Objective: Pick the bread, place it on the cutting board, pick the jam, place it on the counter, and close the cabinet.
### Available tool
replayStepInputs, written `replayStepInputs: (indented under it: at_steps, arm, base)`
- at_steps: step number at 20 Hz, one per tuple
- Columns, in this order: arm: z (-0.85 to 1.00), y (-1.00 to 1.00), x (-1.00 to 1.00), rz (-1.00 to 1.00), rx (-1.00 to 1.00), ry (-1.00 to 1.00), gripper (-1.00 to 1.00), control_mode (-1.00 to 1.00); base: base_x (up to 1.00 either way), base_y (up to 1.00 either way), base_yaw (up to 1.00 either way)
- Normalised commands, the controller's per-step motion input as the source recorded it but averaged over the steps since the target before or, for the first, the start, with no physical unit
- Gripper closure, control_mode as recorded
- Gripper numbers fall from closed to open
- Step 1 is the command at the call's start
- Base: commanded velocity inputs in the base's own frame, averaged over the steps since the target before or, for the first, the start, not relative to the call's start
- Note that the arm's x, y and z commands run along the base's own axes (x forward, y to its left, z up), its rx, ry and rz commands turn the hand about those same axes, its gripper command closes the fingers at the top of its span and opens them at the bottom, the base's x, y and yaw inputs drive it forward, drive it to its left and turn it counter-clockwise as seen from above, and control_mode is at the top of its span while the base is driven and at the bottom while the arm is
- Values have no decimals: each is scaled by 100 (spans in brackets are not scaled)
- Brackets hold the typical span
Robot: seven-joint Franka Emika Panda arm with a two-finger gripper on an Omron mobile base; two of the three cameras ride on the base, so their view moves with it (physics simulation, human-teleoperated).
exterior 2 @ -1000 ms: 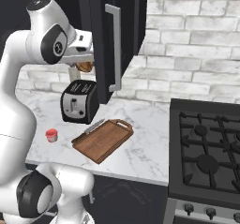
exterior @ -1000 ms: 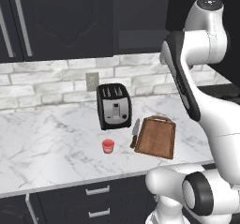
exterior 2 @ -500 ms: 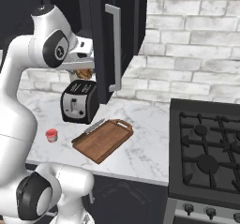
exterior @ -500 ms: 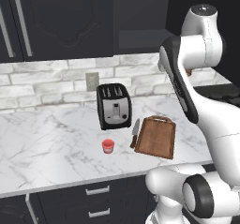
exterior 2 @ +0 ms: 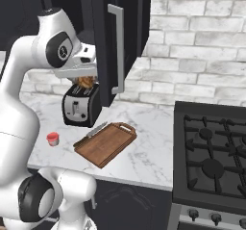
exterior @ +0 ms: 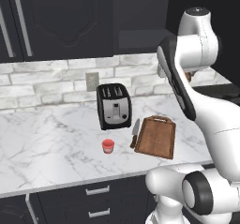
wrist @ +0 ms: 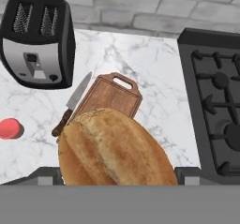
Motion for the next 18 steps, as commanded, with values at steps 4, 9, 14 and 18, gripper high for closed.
replayStepInputs:
  at_steps: [4, 9, 14, 18]
  arm:
    - [-20, 1, 0, 0, 0, 11, 100, -100]
    - [-30, 0, 0, 0, 0, 7, 100, -100]
    - [-58, 0, 0, 0, 0, 0, 100, -100]
    - [-47, 0, 0, 0, 0, -4, 100, -100]
  base:
    - [0, 0, 0]
    - [0, 0, 0]
    - [0, 0, 0]
    - [0, 0, 0]
